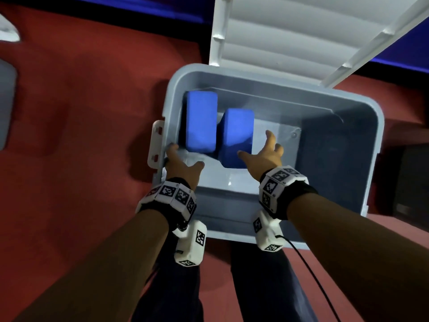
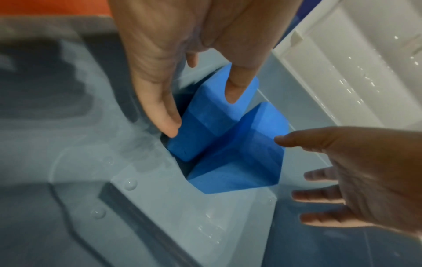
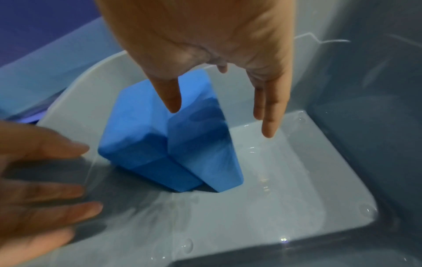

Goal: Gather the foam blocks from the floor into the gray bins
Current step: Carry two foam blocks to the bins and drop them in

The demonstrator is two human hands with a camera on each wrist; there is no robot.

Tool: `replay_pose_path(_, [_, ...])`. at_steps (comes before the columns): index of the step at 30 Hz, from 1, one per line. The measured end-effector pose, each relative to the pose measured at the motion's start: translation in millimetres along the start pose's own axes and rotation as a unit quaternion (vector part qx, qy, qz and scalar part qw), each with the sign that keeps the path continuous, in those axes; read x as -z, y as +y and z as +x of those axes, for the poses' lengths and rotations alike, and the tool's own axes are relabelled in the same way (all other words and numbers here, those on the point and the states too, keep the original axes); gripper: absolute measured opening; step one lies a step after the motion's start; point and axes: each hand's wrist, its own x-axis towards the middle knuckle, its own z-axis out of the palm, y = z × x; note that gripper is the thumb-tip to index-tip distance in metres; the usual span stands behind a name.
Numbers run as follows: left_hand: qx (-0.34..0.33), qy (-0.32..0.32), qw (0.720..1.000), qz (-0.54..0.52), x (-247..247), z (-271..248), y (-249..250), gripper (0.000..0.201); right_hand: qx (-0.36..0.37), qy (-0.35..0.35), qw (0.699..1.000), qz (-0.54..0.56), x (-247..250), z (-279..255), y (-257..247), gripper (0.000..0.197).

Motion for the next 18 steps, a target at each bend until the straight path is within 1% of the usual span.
replay_pose_path(3, [-0.024, 0.001, 0.998, 0.054, 9, -14, 5, 0.065, -0.007, -0.001, 1.0, 0.005, 16, -12, 4, 0.083])
replay_pose_path(5, [-0.026, -0.026, 0.997, 0.064, 18, -34, 18, 0.058, -0.003, -0.011, 1.0, 0.0, 32, -30, 5, 0.078])
replay_pose_path(8, [-0.075, -0.053, 0.991, 0.092, 36, -66, 53, 0.046, 0.005, -0.02, 1.0, 0.001, 63, -64, 4, 0.069])
replay_pose_path(10, [-0.101, -0.063, 0.986, 0.114, 49, -92, 83, 0.039, 0.006, -0.021, 1.0, 0.011, 89, -91, 4, 0.064])
replay_pose_path(13, [-0.113, -0.098, 0.982, 0.119, 65, -142, 127, 0.032, -0.002, -0.039, 0.998, 0.039, 130, -145, 4, 0.058])
replay_pose_path(16, [-0.135, -0.155, 0.969, 0.138, 83, -194, 171, 0.033, 0.012, -0.021, 0.997, 0.073, 172, -199, 1, 0.051])
replay_pose_path(18, [-0.15, -0.176, 0.962, 0.146, 94, -227, 193, 0.032, 0.022, 0.007, 0.996, 0.081, 194, -235, -1, 0.046])
